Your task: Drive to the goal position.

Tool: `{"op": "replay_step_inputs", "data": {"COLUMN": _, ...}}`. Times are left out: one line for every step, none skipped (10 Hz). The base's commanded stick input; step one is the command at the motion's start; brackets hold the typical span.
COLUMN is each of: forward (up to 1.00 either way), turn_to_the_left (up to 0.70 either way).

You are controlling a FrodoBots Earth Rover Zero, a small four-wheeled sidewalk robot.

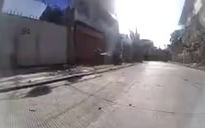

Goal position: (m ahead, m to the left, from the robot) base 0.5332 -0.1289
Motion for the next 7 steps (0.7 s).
{"op": "replay_step_inputs", "data": {"forward": 0.7, "turn_to_the_left": -0.16}}
{"op": "replay_step_inputs", "data": {"forward": 0.7, "turn_to_the_left": -0.1}}
{"op": "replay_step_inputs", "data": {"forward": 0.7, "turn_to_the_left": -0.05}}
{"op": "replay_step_inputs", "data": {"forward": 0.7, "turn_to_the_left": -0.03}}
{"op": "replay_step_inputs", "data": {"forward": 0.7, "turn_to_the_left": -0.03}}
{"op": "replay_step_inputs", "data": {"forward": 0.7, "turn_to_the_left": -0.03}}
{"op": "replay_step_inputs", "data": {"forward": 0.7, "turn_to_the_left": -0.03}}
